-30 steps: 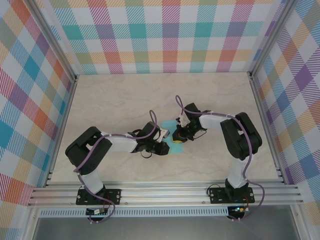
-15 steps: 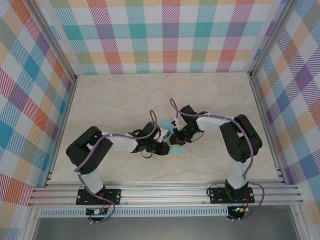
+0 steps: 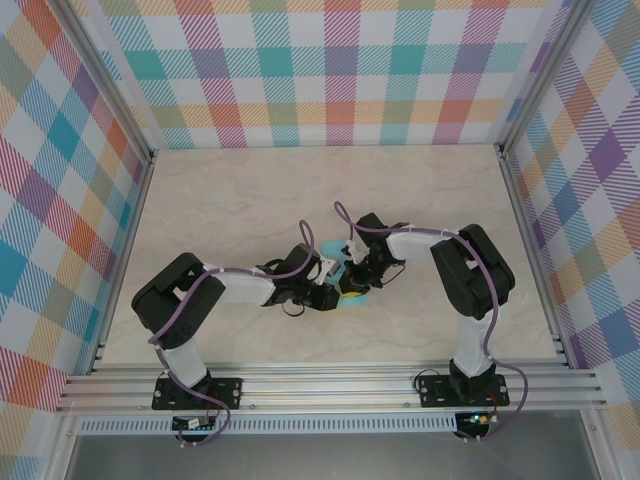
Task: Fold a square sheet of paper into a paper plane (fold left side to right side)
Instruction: Fold the triangle a second time at the center of the table.
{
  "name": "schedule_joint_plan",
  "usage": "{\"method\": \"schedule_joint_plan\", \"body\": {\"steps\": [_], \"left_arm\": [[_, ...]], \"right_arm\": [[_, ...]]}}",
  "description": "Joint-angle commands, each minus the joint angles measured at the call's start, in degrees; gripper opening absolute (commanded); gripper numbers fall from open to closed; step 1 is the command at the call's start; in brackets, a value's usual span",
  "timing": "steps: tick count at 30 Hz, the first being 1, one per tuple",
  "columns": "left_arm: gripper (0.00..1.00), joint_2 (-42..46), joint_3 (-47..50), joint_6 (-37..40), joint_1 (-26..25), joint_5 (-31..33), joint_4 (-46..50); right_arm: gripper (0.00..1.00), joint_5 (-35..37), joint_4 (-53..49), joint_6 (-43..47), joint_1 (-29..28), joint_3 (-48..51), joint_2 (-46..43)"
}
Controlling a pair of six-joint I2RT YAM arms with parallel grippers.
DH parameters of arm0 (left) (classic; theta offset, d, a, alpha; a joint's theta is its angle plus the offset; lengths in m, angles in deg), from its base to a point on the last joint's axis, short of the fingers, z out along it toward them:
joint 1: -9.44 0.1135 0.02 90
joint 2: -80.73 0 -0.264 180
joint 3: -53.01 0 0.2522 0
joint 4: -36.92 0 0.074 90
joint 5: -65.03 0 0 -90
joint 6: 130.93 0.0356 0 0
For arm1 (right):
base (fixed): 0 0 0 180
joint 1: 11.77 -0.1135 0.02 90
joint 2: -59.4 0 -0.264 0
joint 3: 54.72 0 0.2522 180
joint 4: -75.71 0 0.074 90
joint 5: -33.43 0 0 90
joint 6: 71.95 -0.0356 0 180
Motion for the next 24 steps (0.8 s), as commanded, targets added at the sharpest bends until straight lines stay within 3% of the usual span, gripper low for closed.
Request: {"method": "schedule_joint_plan", "body": {"steps": [1, 24], "left_arm": [[0.07, -1.6, 2.9, 0.3, -0.7, 3.1, 6.2], [0.06, 0.1, 4.4, 0.4, -0.8, 3.9, 6.0]], "right_arm": [[0.02, 5.0, -0.4, 1.7, 0.7, -1.9, 1.3], [0.03, 6.3, -2.8, 5.5, 11.2, -7.0, 4.5]]}}
